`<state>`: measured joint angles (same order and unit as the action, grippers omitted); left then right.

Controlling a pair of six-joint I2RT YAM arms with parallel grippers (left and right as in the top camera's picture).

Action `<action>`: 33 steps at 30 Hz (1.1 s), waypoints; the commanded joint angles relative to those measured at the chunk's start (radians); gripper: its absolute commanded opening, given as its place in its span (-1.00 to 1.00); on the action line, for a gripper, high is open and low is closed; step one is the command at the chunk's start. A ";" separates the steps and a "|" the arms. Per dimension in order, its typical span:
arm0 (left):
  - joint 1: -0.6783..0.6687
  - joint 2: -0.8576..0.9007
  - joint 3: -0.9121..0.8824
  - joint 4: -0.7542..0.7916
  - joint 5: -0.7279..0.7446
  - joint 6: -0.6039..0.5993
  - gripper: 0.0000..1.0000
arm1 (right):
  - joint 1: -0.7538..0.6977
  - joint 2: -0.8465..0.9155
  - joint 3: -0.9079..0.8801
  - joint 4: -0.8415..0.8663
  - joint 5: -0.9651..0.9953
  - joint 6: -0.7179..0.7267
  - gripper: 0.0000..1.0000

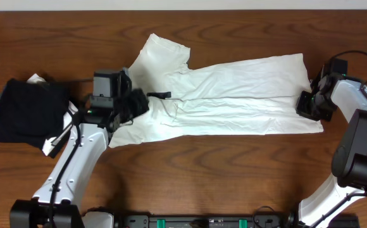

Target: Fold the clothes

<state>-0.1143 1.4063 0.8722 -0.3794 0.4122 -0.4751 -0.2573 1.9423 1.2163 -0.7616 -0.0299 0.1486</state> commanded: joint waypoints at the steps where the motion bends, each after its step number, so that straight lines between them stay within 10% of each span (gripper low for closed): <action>1: -0.002 0.025 0.001 -0.081 -0.027 0.067 -0.88 | 0.009 0.049 -0.020 -0.010 0.004 -0.008 -0.78; 20: -0.002 0.027 -0.001 -0.188 -0.401 0.104 -0.86 | 0.009 0.050 -0.020 -0.016 0.004 -0.008 -0.78; 27: -0.002 0.029 -0.001 -0.254 -0.507 0.099 -0.42 | 0.009 0.049 -0.020 -0.017 0.004 -0.008 -0.78; 33: -0.002 -0.001 0.025 -0.267 -0.417 0.082 -0.71 | 0.009 0.050 -0.020 -0.016 0.003 -0.008 -0.78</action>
<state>-0.1143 1.4265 0.8715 -0.6441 -0.0414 -0.3965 -0.2573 1.9423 1.2167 -0.7639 -0.0299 0.1486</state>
